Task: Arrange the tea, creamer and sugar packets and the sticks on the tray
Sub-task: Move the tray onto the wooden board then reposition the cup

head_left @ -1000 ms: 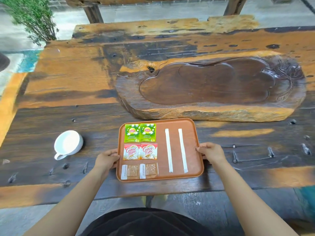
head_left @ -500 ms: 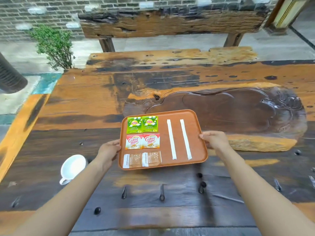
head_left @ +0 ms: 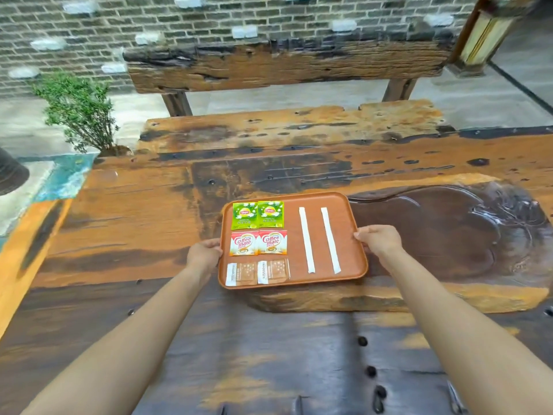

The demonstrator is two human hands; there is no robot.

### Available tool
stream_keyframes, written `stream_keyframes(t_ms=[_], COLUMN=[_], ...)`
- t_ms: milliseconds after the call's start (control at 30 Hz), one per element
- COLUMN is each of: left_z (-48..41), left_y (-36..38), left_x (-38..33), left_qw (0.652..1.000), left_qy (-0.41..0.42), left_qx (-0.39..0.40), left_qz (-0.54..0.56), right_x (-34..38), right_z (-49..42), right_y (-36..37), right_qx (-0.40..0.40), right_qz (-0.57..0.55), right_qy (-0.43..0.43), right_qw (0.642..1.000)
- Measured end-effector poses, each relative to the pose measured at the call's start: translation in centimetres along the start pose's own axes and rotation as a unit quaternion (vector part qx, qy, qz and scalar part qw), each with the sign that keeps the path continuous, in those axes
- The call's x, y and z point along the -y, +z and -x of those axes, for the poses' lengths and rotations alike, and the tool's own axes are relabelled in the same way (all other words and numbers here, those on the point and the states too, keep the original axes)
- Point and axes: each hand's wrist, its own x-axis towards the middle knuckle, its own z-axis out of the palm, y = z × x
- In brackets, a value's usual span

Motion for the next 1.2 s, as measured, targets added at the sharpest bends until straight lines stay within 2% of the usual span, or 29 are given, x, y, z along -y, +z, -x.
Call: stream_keyframes(t_ms=[500,667,933,1200], left_z=[-1.6,-1.4,-1.4,-1.5], left_y=[5.2,6.7,8.5,8.5], left_x=[0.7,0.4,0.7,1.0], left_qw=[0.996,0.994,0.994,0.993], left_qy=[0.034,0.041,0.033,0.031], left_qx=[0.023,0.018,0.057,0.088], left_qz=[-0.074,-0.095,-0.089,-0.07], right_x=[-2.0,-2.4,-3.2,-3.4], right_z=[-3.7,-4.5,-5.1,-5.4], right_y=[-1.1,-2.0,-3.8,-4.0], right_qx=[-0.072,-0.08,-0.092,-0.064], right_qz=[0.101,0.111,0.122,0.14], right_qy=[0.007,0.01,0.025,0.033], right_qw=[0.992,0.991,0.988,0.988])
